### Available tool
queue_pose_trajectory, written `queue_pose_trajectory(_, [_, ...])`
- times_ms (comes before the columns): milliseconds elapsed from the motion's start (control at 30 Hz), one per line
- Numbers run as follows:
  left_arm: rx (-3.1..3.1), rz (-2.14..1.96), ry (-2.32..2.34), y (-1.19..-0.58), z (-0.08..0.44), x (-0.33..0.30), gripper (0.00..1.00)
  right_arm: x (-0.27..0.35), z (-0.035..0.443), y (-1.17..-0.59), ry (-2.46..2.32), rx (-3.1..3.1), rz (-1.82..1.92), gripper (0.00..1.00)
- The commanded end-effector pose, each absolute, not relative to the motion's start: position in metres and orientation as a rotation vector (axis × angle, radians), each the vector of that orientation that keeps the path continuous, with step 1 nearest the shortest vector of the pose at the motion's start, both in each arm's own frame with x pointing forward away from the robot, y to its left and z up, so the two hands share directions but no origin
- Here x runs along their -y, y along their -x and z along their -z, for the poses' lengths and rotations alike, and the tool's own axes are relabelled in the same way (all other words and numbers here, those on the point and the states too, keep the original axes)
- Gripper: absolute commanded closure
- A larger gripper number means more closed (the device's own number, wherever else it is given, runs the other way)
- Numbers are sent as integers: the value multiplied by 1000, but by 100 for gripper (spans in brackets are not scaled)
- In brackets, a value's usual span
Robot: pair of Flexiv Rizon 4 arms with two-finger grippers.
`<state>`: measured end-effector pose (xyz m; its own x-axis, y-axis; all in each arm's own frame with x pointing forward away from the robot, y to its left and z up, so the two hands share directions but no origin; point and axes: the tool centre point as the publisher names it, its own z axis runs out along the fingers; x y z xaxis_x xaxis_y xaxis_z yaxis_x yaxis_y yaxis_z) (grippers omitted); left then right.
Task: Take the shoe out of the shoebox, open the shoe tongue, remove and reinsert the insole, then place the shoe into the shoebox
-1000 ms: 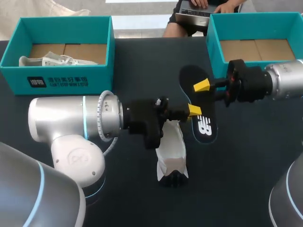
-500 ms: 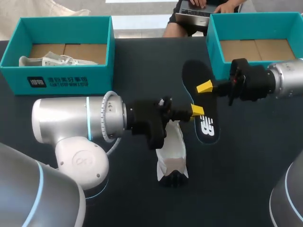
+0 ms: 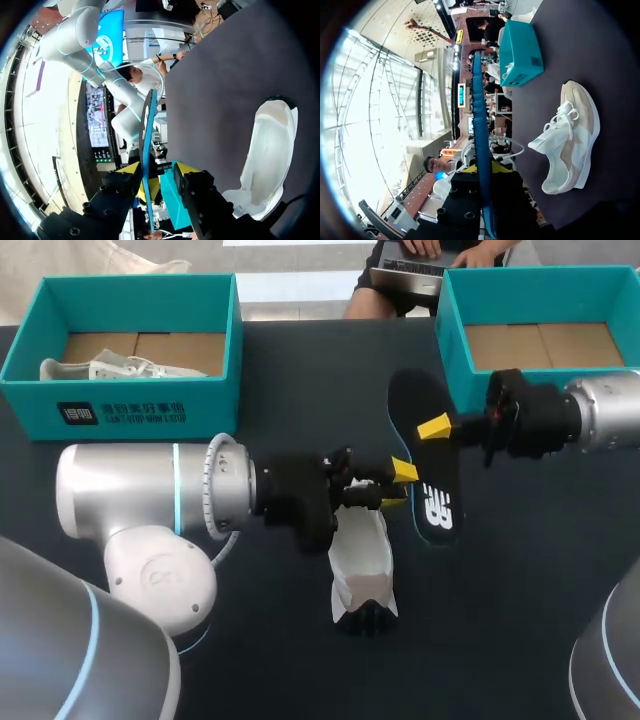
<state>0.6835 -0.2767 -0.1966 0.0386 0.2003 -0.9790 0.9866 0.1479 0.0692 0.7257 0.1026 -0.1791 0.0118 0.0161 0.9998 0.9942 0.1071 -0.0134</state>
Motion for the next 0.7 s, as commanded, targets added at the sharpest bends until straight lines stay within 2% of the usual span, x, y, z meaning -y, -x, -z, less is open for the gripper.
queue_pose_trajectory(33, [-1429,894,-1313,-687,186,251,0,-104,188,-730,1131,1251,1110,100])
queue_pose_trajectory(433, [-1713,556,-1523,-704,148,240,0,-107,204,-731,1117,1218,1104,100])
queue_pose_trajectory(700, [-1713,556,-1523,-704,148,240,0,-108,208,-733,1112,1217,1103,100])
